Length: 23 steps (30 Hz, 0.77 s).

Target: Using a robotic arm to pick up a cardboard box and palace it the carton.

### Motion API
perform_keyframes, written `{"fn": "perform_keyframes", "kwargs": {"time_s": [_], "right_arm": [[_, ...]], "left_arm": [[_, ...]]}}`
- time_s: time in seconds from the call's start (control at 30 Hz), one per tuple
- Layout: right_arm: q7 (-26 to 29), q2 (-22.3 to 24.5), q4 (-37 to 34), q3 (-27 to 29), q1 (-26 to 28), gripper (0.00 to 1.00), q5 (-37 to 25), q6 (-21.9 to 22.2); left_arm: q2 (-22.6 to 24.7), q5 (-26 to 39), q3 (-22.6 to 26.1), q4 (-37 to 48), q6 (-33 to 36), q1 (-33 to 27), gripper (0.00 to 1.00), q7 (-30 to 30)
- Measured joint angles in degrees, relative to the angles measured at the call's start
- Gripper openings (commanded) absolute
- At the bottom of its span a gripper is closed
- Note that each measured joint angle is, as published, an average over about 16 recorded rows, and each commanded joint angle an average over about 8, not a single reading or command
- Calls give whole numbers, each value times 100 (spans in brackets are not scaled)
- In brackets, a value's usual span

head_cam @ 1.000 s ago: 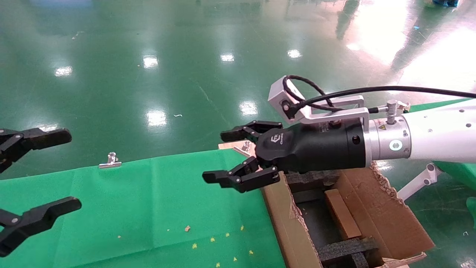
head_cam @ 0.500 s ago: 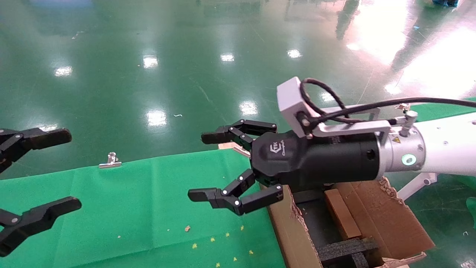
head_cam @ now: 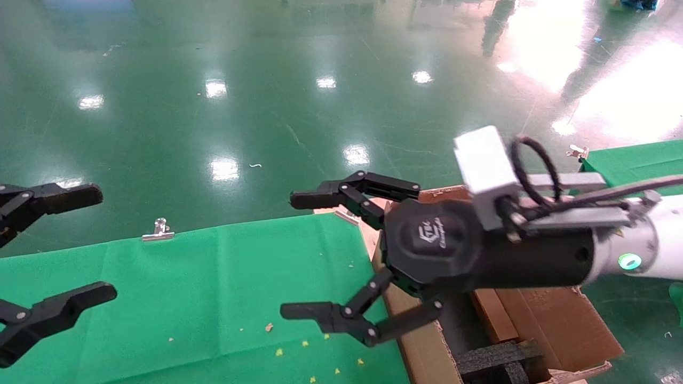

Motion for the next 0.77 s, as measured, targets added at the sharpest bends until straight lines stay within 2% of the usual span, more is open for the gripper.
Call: {"fn": "perform_keyframes", "kwargs": {"time_s": [0.33, 0.77], "right_arm": [[-161, -80, 32, 611, -388, 100, -11, -266], [-150, -74, 30, 550, -352, 100, -12, -241]], "left_arm": [[0, 0, 0, 1, -1, 1, 100, 0], [0, 0, 0, 1, -1, 1, 100, 0]]}}
